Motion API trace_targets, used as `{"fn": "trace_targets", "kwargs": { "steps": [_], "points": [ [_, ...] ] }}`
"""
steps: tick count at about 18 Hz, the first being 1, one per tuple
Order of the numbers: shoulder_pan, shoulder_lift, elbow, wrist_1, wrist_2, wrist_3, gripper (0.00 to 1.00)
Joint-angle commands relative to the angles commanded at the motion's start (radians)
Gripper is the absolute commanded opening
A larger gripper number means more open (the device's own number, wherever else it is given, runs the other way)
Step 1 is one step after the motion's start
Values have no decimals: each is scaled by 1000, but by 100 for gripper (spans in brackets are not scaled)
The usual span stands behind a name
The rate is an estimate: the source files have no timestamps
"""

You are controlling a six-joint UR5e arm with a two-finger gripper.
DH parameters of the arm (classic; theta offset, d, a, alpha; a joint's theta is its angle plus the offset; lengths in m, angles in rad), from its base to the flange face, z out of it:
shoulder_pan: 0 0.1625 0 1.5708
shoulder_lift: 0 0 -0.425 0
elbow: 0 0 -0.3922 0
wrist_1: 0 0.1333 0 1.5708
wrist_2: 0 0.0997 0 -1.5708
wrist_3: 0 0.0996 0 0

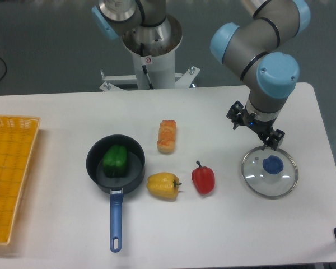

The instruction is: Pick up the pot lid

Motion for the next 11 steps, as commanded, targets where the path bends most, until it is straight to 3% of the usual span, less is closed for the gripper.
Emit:
{"fn": "trace_targets", "kwargs": {
  "steps": [11],
  "points": [
    [3,6,2,0,-17,0,100]
  ]
}}
